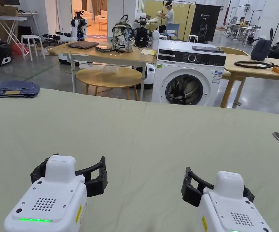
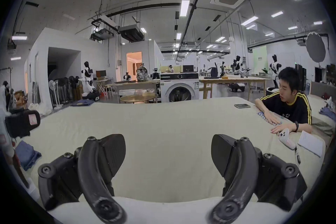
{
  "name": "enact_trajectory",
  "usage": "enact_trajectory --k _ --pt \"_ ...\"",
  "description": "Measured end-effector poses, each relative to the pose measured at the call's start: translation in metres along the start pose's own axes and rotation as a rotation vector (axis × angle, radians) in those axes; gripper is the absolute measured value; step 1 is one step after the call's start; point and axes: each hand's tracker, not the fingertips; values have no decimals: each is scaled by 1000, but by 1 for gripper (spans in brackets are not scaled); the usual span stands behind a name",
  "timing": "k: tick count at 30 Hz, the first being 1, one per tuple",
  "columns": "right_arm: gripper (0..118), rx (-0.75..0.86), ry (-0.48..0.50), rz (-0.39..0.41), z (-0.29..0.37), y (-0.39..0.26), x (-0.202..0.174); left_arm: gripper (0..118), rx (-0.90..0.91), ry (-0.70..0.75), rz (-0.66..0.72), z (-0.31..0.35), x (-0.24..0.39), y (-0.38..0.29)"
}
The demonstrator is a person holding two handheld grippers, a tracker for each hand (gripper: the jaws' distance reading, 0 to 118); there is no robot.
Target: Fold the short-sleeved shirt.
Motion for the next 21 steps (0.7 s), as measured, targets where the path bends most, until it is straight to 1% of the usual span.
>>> enact_trajectory --k 2,3,4,5,6,9,11,14,16,18,21 --pt "98 9 34 -35 -1 4 3 107 -3 18 -14 -1 1 1" --pt "99 16 32 -51 -2 6 3 107 -7 20 -21 -1 1 2" --pt "98 18 2 -49 -3 7 1 107 -13 27 -32 0 3 4" --pt "98 11 -51 -22 -4 9 -1 107 -14 43 -44 0 4 5" --pt "99 2 -71 1 -5 10 -3 107 -11 44 -52 0 4 5" --pt "98 1 -66 -1 -7 12 -3 107 12 -1 -56 2 1 8" --pt "98 -17 -54 -23 -8 12 -3 107 16 -18 -60 2 2 10" --pt "98 -47 -8 -71 -8 12 -2 107 13 10 -63 -1 4 14" --pt "98 -63 0 -100 -7 12 -3 107 22 14 -54 0 3 13" --pt "98 -77 -9 -118 -8 12 -4 107 45 -1 -47 0 0 10" --pt "99 -116 -46 -121 -10 13 -7 107 67 11 -75 1 2 8"
